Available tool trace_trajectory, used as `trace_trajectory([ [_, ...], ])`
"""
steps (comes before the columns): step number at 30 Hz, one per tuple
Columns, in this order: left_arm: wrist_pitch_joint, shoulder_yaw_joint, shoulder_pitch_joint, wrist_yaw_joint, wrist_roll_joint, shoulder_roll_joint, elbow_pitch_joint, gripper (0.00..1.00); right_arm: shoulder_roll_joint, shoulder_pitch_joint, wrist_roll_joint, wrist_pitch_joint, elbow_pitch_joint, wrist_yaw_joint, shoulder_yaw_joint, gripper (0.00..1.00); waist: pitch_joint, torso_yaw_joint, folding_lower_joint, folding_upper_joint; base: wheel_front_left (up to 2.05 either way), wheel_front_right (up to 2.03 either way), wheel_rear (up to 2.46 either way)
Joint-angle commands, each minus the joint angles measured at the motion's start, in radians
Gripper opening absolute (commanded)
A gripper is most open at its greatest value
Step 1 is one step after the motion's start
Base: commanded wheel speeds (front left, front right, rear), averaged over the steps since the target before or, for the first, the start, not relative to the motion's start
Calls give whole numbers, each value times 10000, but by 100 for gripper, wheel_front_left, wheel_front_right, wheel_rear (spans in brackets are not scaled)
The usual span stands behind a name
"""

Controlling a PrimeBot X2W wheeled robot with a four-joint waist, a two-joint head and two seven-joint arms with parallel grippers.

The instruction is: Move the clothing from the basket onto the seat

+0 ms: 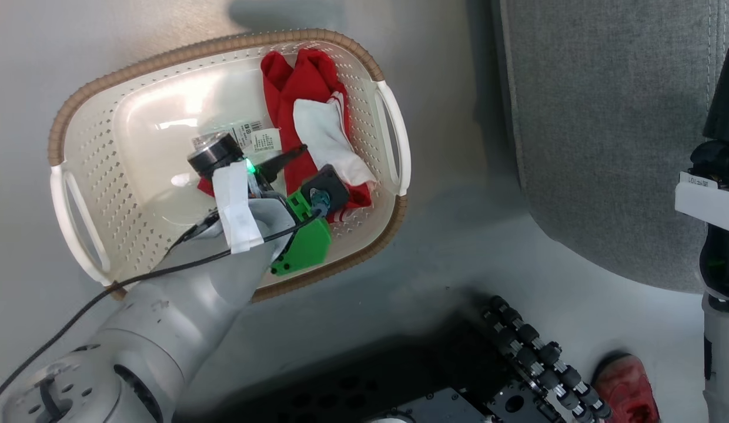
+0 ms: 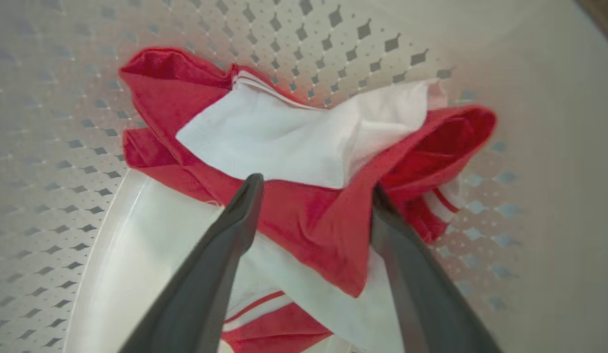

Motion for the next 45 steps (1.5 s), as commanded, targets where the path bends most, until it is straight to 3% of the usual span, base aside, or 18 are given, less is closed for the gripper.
trace_trajectory([
  [1,-107,-73,-49,132,132,27,153,100,-22,-187,49,-27,-98,-6,26,100,283,-186,-1,0,0,0,0],
  [8,-357,-150,-144,374,365,-161,918,100,-165,-164,165,-27,-291,-6,-63,100,575,-194,-1,0,0,0,0],
  [14,-862,-210,-435,1547,696,-223,1049,100,-223,-137,216,-27,-304,-6,-9,100,756,-144,-1,0,0,0,0],
  [22,-1155,-110,-454,1926,549,-254,934,100,-252,-111,243,-27,-262,-6,30,100,868,-171,-1,0,0,0,0],
  [23,-1188,-82,-524,1988,525,-250,888,40,-249,-76,269,-27,-257,-6,27,100,870,-169,-1,0,0,0,0],
  [24,-1205,-46,-572,2016,481,-252,849,0,-260,-46,284,-27,-254,-6,25,100,870,-165,-1,0,0,0,0],
  [34,-1238,775,-332,2272,16,-38,-647,0,-353,-164,165,-27,-91,-6,22,100,440,188,-1,0,0,0,0],
  [45,-1231,2117,1416,2572,-99,353,-2902,0,-362,-21,77,-27,286,-6,164,100,-1620,886,-1,0,0,0,0],
])
